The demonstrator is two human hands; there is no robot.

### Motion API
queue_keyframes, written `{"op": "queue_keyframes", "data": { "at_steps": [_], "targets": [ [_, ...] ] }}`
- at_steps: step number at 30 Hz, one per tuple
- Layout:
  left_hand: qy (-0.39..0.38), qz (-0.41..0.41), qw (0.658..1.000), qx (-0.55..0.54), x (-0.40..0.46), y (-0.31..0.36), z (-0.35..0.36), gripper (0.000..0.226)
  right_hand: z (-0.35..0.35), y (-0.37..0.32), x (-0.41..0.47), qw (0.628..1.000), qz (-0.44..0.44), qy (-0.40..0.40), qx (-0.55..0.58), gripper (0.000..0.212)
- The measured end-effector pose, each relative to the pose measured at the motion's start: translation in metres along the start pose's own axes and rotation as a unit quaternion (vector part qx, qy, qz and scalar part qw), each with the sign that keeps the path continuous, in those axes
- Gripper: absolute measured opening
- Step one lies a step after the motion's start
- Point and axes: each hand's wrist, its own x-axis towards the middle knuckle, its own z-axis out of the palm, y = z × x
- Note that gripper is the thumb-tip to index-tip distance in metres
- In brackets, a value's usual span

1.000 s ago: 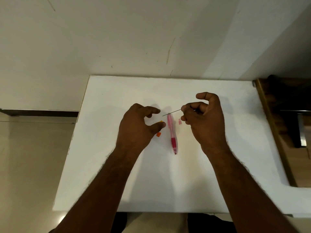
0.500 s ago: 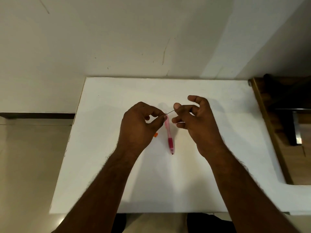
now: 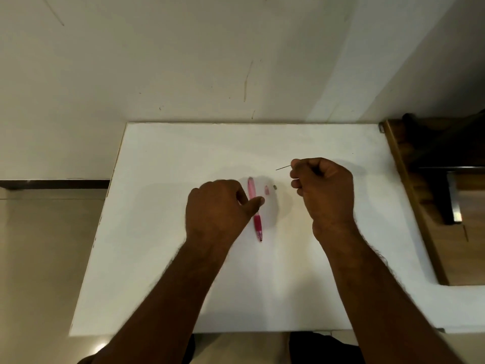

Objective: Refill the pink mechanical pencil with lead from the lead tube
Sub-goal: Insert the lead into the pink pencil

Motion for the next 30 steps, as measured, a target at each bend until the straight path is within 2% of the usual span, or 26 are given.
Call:
{"op": "queue_keyframes", "data": {
  "at_steps": [5,10,13,17,22,30],
  "targets": [
    [-0.04,-0.027,0.997,0.056,-0.004,0.011,0.008,0.052,0.001,0.0,-0.001,0.999,-0.024,0.017,-0.022,0.02],
    [-0.061,-0.054,0.995,0.059,-0.006,0.019,0.01,0.034,0.001,0.0,-0.002,1.0,-0.012,0.013,0.004,0.015],
    [-0.024,-0.058,0.998,0.0,-0.007,0.023,0.004,0.028,-0.001,-0.002,-0.002,0.998,0.02,0.012,0.061,0.014],
    [0.067,-0.013,0.995,-0.075,-0.009,0.02,-0.005,0.028,0.0,-0.011,-0.005,0.984,0.072,-0.016,0.164,0.016],
    [0.094,0.03,0.99,-0.102,-0.01,0.012,-0.013,0.016,0.006,-0.021,-0.012,0.97,0.077,-0.081,0.218,0.014],
    [0.105,0.028,0.988,-0.114,-0.01,0.0,-0.021,0.011,0.017,-0.023,-0.016,0.971,0.036,-0.093,0.216,0.014]
  ]
}}
